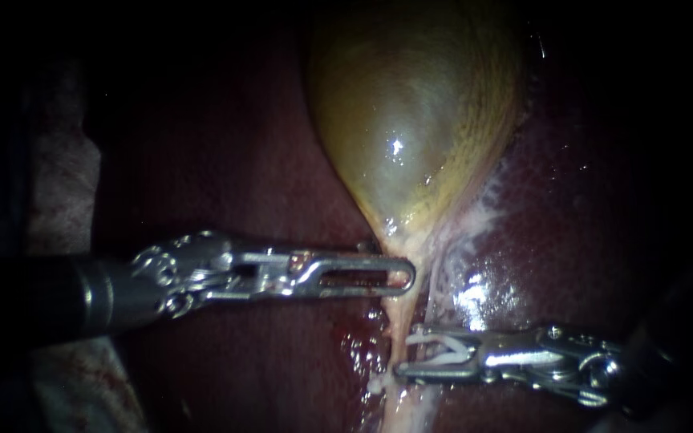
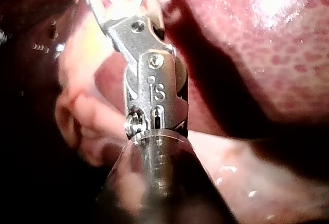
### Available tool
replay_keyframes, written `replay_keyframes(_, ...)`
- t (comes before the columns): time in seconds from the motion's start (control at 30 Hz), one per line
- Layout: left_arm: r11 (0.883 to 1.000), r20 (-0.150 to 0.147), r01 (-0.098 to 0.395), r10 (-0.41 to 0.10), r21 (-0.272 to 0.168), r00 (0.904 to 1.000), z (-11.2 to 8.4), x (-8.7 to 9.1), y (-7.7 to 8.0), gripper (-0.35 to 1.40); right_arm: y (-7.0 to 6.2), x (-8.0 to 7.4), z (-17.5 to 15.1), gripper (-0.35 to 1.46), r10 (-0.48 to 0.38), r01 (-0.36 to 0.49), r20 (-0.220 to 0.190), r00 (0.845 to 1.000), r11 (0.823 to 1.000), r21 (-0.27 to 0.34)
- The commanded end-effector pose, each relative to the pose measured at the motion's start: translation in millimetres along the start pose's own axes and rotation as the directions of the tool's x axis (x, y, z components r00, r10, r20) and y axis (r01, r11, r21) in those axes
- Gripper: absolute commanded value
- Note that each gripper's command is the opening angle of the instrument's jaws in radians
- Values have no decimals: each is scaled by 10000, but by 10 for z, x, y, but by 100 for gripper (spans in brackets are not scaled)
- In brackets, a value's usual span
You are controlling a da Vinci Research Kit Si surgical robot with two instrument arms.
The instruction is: Clipping second clip left tube
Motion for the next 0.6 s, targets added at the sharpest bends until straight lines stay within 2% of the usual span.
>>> replay_keyframes(0.03, 10000, 1, 3, -3, 8, 10000, 0, 0, 0, -35, 1, -1, 0, 46, -17, 17, -3, 10000, 10000, 5)
replay_keyframes(0.6, 10000, 20, -17, 17, -10, 10000, -2, 2, 7, -35, 19, -16, 10, 46, -167, 167, -16, 9999, 9998, 82)
